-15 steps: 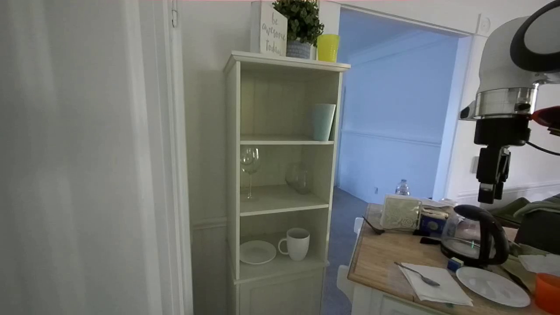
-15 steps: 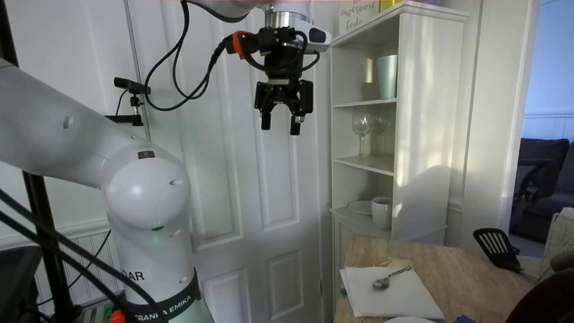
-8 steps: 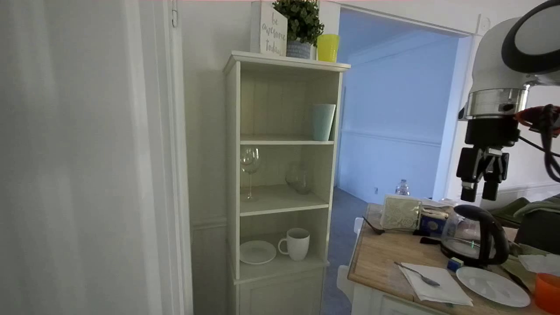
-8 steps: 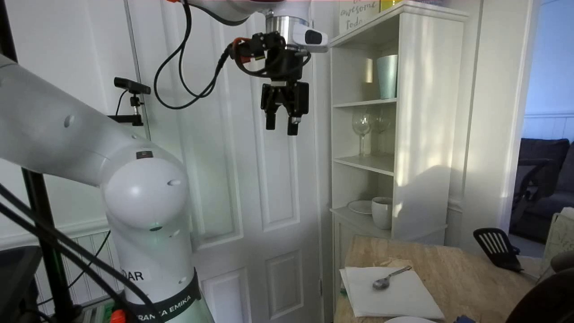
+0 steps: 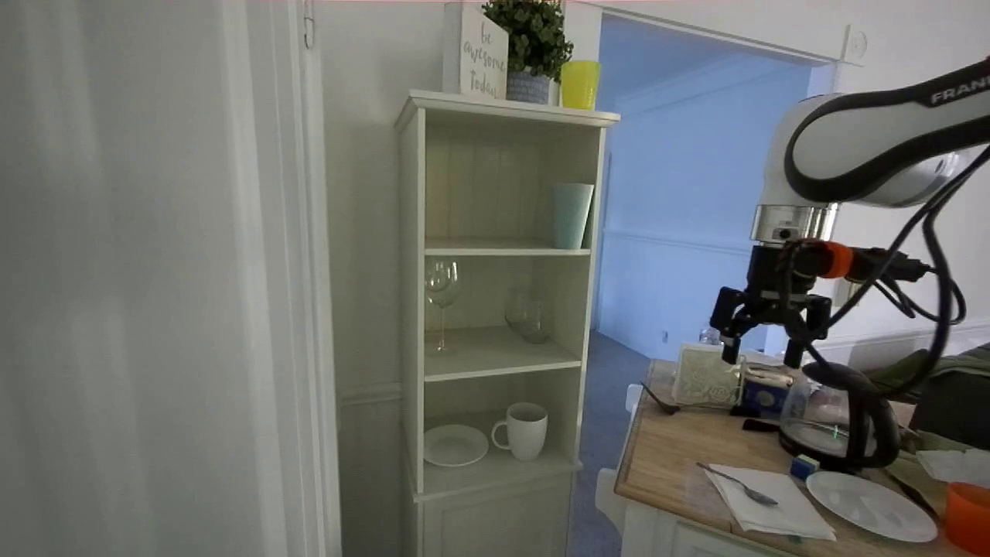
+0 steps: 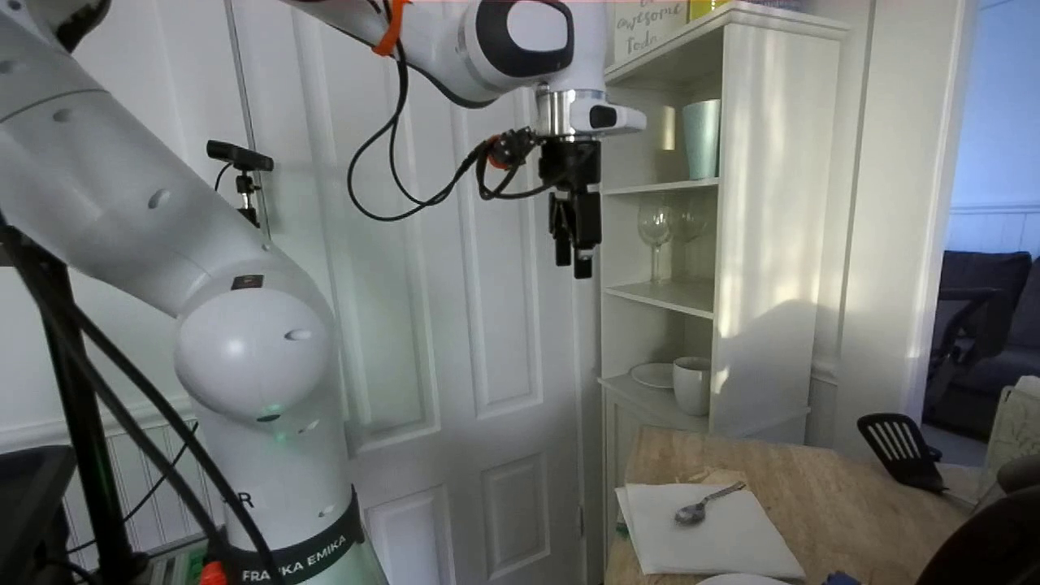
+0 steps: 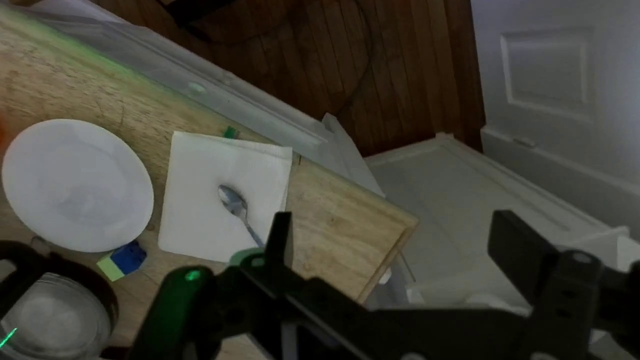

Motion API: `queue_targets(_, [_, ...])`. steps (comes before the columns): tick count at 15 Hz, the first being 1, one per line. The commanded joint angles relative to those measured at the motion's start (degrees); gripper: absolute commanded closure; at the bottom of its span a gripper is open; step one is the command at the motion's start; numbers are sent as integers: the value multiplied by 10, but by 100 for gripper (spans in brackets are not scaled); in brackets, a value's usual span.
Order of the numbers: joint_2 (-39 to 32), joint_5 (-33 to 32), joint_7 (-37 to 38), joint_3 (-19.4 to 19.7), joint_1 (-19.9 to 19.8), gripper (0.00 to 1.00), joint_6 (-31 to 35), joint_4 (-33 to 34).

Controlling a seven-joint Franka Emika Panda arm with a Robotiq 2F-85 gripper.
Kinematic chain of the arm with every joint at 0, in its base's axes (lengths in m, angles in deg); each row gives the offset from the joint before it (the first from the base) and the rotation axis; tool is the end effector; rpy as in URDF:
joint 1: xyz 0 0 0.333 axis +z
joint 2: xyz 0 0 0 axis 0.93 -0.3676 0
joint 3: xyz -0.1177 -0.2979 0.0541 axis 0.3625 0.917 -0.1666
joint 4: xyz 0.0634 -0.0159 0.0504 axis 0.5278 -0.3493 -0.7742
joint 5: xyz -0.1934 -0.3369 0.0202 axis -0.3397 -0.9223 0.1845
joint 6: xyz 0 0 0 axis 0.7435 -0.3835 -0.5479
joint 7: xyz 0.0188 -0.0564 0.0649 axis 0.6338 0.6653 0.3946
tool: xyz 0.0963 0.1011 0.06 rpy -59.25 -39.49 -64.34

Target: Pick up the white plate on the table and place it in the bottom shelf of the cabinet

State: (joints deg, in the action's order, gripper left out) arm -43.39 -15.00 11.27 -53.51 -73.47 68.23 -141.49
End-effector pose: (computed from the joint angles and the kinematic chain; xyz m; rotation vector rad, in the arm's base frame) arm 0.3541 -0.0137 0.4682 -3.0247 0.6818 -0.0713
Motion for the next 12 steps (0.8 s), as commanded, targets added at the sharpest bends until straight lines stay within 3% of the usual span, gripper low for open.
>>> queue_targets(1, [-68, -9, 86, -27, -37, 0, 138, -20])
queue_targets(4, [-109, -48, 174, -55, -68, 0, 243, -43])
queue_targets(7, [-117, -127, 289, -87, -99, 0, 277, -60])
queue_targets(8, [-125, -93, 226, -53, -67, 0, 257, -45])
queue_targets(12, [-128, -120, 276, -66, -76, 0, 263, -51])
